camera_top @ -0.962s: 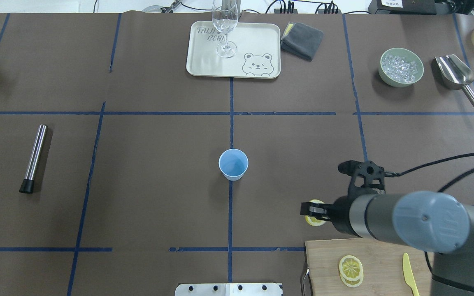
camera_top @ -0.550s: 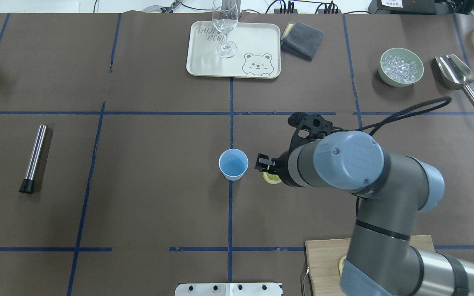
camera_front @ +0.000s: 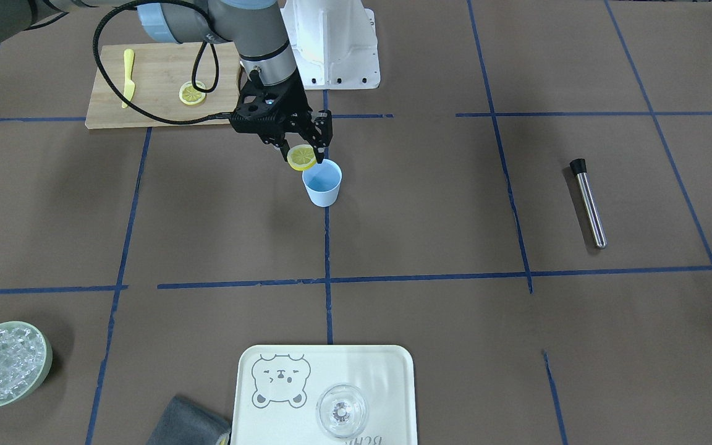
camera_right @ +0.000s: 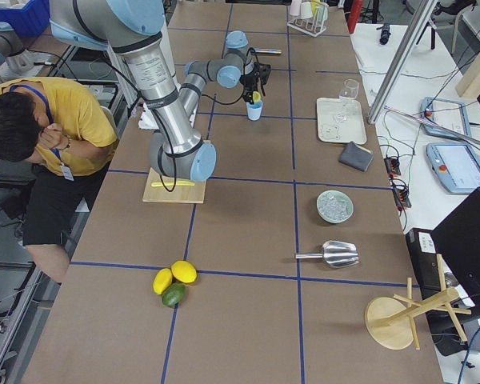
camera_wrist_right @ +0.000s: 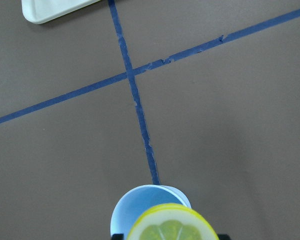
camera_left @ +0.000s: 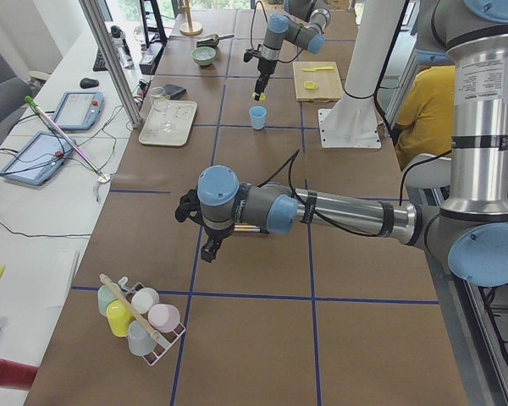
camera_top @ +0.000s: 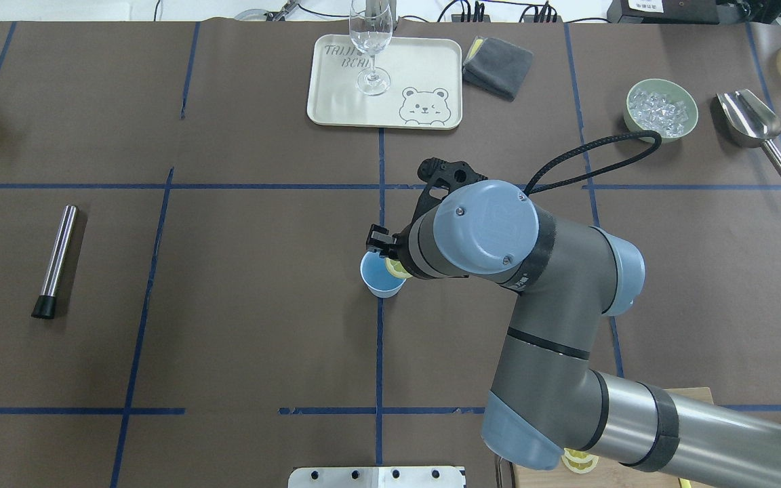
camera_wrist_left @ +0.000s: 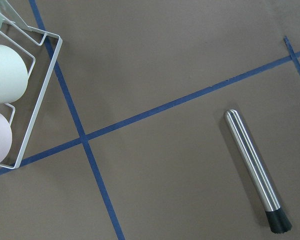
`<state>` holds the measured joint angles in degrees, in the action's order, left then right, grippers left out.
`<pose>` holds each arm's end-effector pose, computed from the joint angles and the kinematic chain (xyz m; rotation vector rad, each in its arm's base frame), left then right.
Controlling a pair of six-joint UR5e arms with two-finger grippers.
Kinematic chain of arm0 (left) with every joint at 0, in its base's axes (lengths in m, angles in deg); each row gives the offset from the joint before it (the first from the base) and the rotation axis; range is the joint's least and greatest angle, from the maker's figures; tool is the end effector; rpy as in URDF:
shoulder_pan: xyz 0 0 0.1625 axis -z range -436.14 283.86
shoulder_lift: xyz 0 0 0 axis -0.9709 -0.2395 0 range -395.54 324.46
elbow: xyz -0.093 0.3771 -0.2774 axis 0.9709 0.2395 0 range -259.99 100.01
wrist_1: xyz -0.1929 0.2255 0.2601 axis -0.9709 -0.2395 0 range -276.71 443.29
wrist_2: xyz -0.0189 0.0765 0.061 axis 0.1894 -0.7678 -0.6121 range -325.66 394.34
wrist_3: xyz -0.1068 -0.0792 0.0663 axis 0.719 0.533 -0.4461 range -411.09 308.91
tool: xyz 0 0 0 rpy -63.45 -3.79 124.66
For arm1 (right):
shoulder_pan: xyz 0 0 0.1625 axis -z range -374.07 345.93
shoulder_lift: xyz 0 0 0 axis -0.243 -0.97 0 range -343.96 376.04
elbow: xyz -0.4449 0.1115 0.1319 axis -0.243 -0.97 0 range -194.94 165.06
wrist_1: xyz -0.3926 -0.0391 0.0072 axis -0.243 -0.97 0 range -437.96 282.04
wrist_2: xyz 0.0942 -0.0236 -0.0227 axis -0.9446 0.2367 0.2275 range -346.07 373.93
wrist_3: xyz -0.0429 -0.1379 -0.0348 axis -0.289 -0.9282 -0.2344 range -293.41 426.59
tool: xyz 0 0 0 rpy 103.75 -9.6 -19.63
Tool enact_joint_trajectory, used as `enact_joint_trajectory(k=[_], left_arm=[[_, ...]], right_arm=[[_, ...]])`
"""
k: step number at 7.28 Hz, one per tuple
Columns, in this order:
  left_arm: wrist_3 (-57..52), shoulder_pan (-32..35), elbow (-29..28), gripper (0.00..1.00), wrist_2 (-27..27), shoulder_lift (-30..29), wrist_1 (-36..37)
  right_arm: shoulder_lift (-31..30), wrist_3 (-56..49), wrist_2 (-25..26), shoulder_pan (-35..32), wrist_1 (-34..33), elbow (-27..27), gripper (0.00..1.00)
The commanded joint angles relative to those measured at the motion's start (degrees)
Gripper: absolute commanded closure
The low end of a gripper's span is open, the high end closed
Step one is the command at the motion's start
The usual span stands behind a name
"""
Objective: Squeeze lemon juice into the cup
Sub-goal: 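Lower the lemon slice into the blue cup and open the right gripper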
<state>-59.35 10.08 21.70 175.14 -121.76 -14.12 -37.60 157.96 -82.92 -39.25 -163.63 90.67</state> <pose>0.0120 -0.4576 0.6519 0.2849 0.8740 0.3138 -0.5751 -0.3982 0.2532 0.0956 -0.9888 0.3664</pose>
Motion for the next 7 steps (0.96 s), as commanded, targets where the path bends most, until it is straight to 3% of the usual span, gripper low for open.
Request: enact_joint_trajectory(k=[1, 4, 7], left_arm=[[0.00, 0.00, -0.01, 0.00, 0.00, 0.00, 0.02], [0.00, 0.00, -0.01, 0.00, 0.00, 0.09, -0.06], [0.00, 0.00, 0.08, 0.00, 0.00, 0.18, 0.02]], right_arm=[[0.56, 0.30, -0.01, 0.22, 0.15, -1.88, 0.30], [2.14, 0.30, -0.01, 0.23, 0.50, -3.47, 0.29], [2.23, 0.21, -0.01, 0.23, 0.50, -4.00, 0.20]])
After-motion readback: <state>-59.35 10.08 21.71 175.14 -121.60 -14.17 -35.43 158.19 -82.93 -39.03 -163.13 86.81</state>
